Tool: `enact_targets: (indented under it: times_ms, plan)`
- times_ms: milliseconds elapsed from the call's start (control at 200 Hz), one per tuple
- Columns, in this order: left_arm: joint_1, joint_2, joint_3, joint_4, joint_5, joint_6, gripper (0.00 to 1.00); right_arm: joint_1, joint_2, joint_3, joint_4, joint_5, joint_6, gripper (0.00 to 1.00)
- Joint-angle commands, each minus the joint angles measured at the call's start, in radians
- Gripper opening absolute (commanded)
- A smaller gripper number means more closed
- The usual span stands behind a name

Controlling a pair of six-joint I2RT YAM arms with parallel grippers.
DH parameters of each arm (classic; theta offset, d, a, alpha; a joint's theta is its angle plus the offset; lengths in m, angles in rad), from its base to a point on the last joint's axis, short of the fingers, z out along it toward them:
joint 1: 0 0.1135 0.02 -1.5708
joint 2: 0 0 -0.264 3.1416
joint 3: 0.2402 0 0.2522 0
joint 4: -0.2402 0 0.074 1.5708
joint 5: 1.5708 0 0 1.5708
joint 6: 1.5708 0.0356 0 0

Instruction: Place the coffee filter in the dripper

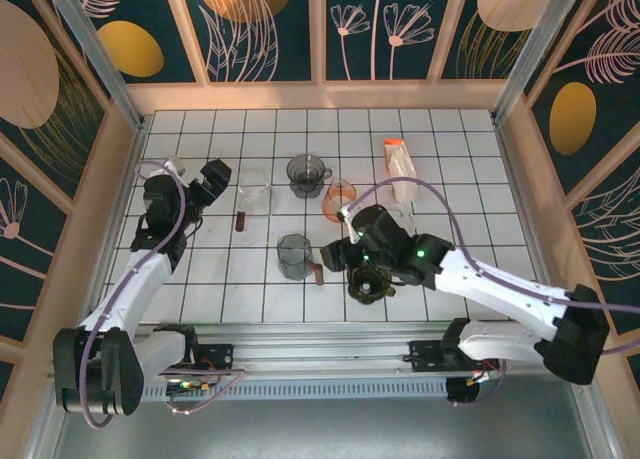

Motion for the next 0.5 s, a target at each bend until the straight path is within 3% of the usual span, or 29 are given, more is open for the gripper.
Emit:
enact_targets:
  times_ms: [0, 195, 495]
  plan:
    - [0.005, 0.017, -0.027, 0.064, 0.032, -0.021, 0.99, -0.011, -0.086, -0.051, -0.167, 0.055, 0.209, 0.73]
    - [0.005, 0.035, -0.053, 0.101, 0.044, -0.031, 0.99, -0.023, -0.218, -0.151, -0.256, 0.059, 0.413, 0.74]
    - [0.005, 0.046, -0.053, 0.108, 0.052, -0.029, 0.99, -0.024, -0.236, -0.174, -0.383, 0.165, 0.559, 0.78]
